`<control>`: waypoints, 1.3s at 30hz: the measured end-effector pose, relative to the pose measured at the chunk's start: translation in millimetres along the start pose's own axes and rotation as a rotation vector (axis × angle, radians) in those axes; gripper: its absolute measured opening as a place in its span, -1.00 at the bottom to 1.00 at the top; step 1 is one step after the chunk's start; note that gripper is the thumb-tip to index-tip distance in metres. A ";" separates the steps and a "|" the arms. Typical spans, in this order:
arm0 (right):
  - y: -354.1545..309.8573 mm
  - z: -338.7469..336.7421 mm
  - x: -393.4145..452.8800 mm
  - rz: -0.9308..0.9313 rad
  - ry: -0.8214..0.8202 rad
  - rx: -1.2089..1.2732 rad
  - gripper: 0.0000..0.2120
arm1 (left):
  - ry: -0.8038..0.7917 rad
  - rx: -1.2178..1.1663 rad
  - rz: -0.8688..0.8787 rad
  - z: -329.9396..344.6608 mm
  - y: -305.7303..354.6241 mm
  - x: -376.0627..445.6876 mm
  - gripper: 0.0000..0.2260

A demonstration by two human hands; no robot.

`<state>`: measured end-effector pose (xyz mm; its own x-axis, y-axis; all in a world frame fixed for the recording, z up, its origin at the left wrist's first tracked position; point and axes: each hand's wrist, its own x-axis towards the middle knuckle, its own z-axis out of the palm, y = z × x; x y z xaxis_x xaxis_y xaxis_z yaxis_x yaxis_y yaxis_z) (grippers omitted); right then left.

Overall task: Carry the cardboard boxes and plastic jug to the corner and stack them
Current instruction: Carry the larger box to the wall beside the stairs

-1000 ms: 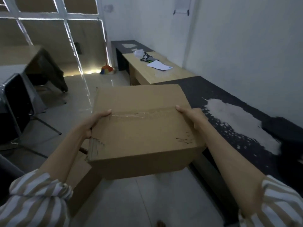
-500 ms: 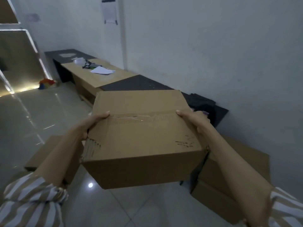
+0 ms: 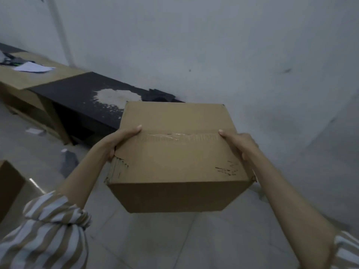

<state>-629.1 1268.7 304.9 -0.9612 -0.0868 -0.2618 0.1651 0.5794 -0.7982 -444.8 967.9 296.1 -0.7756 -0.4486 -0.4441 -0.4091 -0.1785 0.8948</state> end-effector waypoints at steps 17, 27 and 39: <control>129.2 -219.9 170.3 0.193 0.225 0.133 -0.18 | -0.298 0.111 0.054 323.4 68.5 154.4 -0.40; 198.5 -293.0 297.3 0.268 0.260 0.157 -0.26 | -0.344 0.150 -0.070 470.5 75.6 274.4 -0.38; 392.9 -216.4 485.9 0.493 0.035 0.169 -0.33 | 0.038 0.379 -0.258 584.2 -127.4 462.5 -0.17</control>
<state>-1079.1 1629.5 -18.5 -0.7664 0.1922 -0.6130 0.6308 0.4058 -0.6614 -1032.2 1294.8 -49.6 -0.6101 -0.4647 -0.6417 -0.7389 0.0413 0.6725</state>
